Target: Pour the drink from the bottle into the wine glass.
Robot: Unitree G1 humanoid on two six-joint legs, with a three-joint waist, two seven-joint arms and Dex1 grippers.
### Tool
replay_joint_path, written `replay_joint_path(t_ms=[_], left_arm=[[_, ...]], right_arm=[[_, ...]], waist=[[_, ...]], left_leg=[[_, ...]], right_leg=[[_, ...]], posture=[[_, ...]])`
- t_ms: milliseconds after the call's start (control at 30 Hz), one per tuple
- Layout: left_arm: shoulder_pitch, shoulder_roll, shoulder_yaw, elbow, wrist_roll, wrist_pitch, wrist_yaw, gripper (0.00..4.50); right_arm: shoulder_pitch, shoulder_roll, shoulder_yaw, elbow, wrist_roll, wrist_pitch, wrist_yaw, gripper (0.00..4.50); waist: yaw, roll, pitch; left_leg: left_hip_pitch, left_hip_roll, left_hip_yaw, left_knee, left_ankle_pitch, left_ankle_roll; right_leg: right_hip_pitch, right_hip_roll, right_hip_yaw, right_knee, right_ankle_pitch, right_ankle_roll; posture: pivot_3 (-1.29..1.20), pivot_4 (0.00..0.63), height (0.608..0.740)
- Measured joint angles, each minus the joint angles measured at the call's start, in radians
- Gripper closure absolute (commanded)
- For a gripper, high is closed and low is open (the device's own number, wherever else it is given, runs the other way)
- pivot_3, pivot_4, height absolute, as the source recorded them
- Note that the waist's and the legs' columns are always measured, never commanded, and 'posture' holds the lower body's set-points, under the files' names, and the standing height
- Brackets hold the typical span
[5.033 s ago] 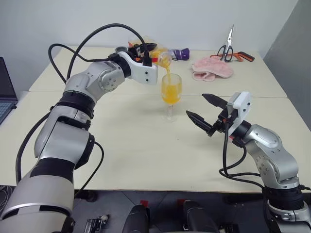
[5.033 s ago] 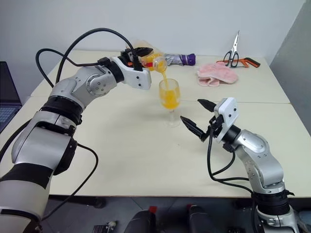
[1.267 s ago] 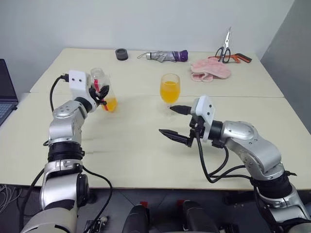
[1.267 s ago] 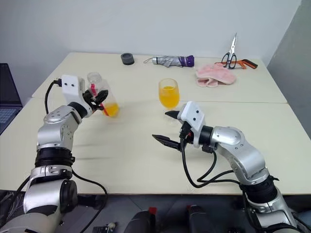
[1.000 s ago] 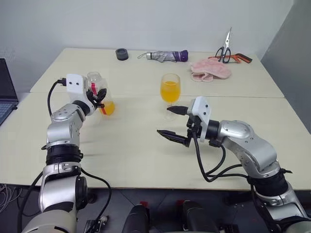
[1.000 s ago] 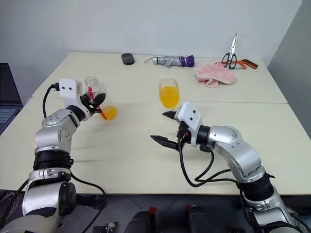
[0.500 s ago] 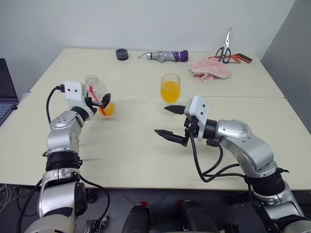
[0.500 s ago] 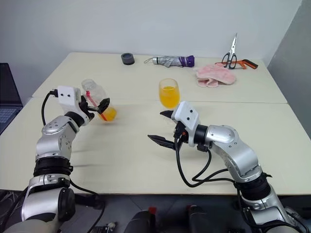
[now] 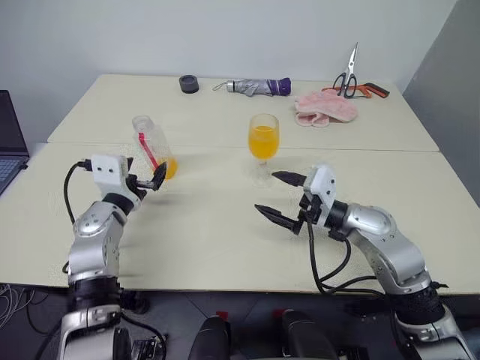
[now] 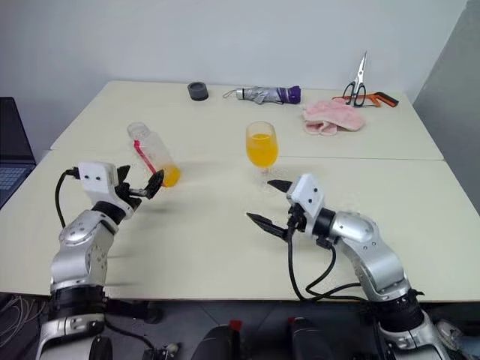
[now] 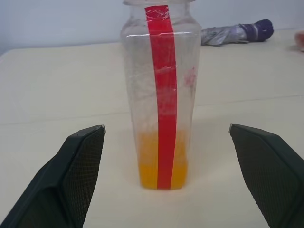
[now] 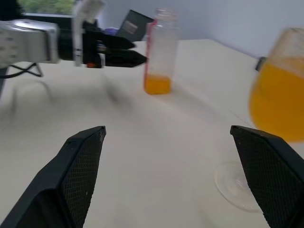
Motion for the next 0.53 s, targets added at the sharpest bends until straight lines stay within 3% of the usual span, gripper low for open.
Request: replay_joint_path(t_ms=[300, 533], left_arm=[[0.178, -0.099, 0.002, -0.217, -0.002, 0.046, 0.111, 0.03], [0.226, -0.125, 0.011, -0.234, -0.004, 0.040, 0.139, 0.03]], right_arm=[[0.056, 0.142, -0.145, 0.283, -0.097, -0.244, -0.228, 0.00], [0.044, 0.174, -0.179, 0.386, -0.123, -0.308, -0.283, 0.00]], waist=[[0.000, 0.000, 0.000], [-0.001, 0.000, 0.000]], left_leg=[[0.002, -0.001, 0.003, -0.001, 0.000, 0.000], [0.003, -0.002, 0.005, -0.002, 0.000, 0.000]], right_leg=[[0.000, 0.001, 0.002, 0.000, 0.000, 0.000], [0.000, 0.002, 0.004, 0.000, 0.000, 0.000]], posture=[[0.00, 0.150, 0.740], [0.00, 0.150, 0.740]])
